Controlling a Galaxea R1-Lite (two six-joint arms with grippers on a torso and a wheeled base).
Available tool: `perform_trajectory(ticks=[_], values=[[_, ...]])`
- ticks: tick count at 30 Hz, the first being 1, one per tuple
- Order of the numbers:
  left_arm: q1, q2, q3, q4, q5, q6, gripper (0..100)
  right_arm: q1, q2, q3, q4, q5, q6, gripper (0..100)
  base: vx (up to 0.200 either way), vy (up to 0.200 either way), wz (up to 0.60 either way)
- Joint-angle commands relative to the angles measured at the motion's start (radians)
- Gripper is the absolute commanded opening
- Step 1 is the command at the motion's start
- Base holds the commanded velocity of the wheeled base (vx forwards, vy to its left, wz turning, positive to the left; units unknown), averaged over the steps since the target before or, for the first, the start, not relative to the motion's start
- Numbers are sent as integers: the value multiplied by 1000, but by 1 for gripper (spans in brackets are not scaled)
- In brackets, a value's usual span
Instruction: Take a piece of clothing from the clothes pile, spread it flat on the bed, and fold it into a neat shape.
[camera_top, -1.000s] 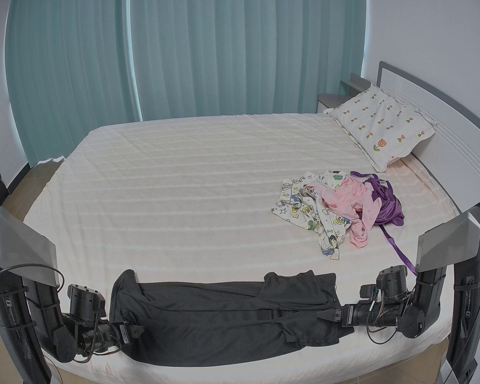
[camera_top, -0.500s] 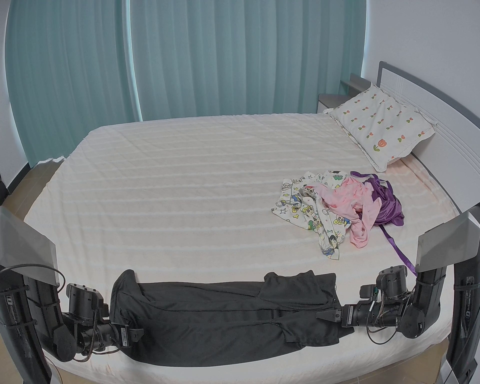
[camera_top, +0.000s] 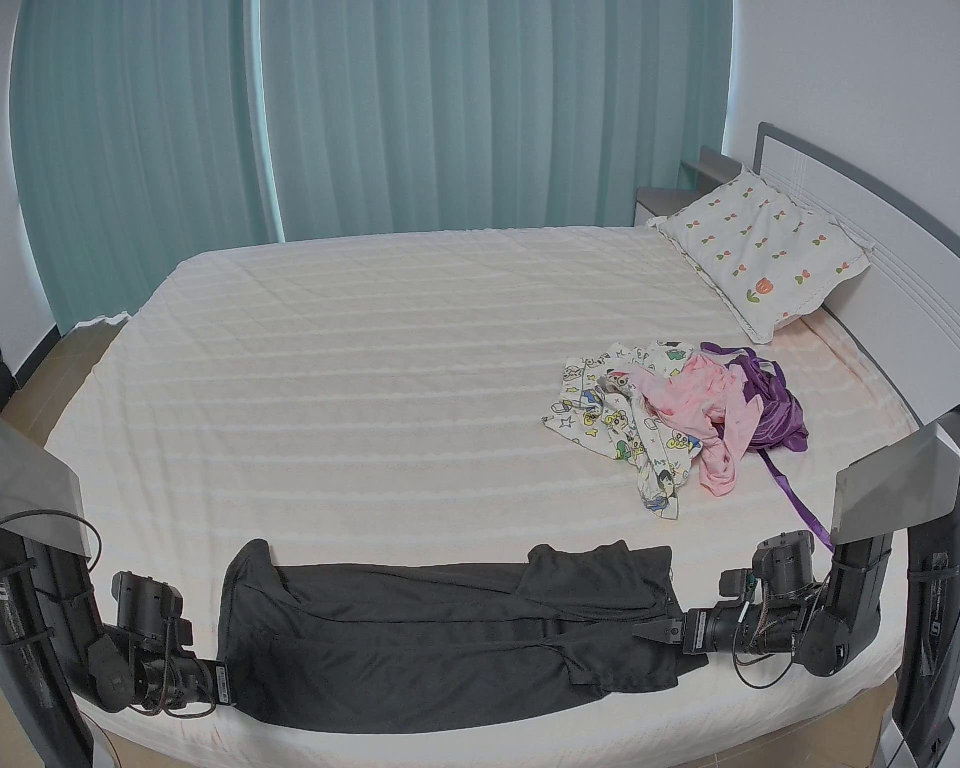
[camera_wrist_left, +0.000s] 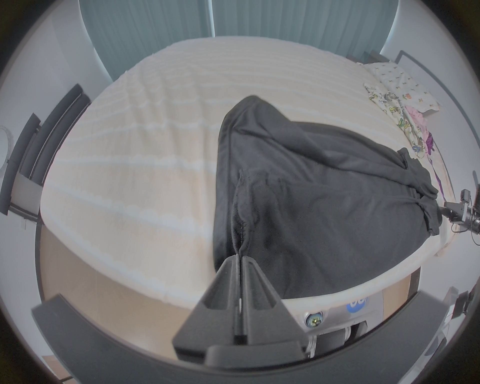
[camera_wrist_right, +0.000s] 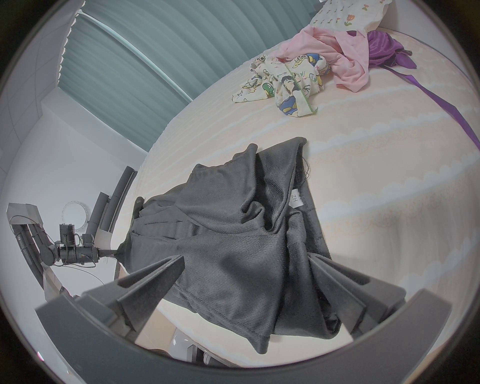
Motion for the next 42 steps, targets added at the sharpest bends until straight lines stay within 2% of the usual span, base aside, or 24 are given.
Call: perform_trajectory(ticks=[1,9,10,16,19,21,24,26,28,35,42], values=[[46,-83,16,77,-11,7,0,2,1,0,0,0,-2,100,0,0,0],[48,-57,16,89,-12,7,0,3,2,2,1,0,-2,100,0,0,0],[48,-54,16,91,-12,7,100,3,2,2,1,0,-2,100,0,0,0],[51,-31,16,123,-2,0,100,3,2,2,1,0,-2,100,0,0,0],[64,-41,16,109,-17,-3,100,3,2,2,0,0,-2,100,0,0,0],[86,-63,15,54,-55,-17,100,3,2,2,0,-1,-2,100,0,0,0],[91,-63,5,-47,-112,-106,100,3,2,2,0,0,-2,100,0,0,0],[80,-55,-18,-107,-130,-213,100,3,4,0,0,0,-2,100,0,0,0],[69,-37,-41,-123,-143,-267,100,3,2,0,0,0,-2,100,0,0,0],[45,75,-70,-144,-181,-275,100,2,4,-1,1,0,-2,100,0,0,0],[20,184,-70,-255,-181,-276,100,2,13,-6,0,0,-2,100,0,0,0]])
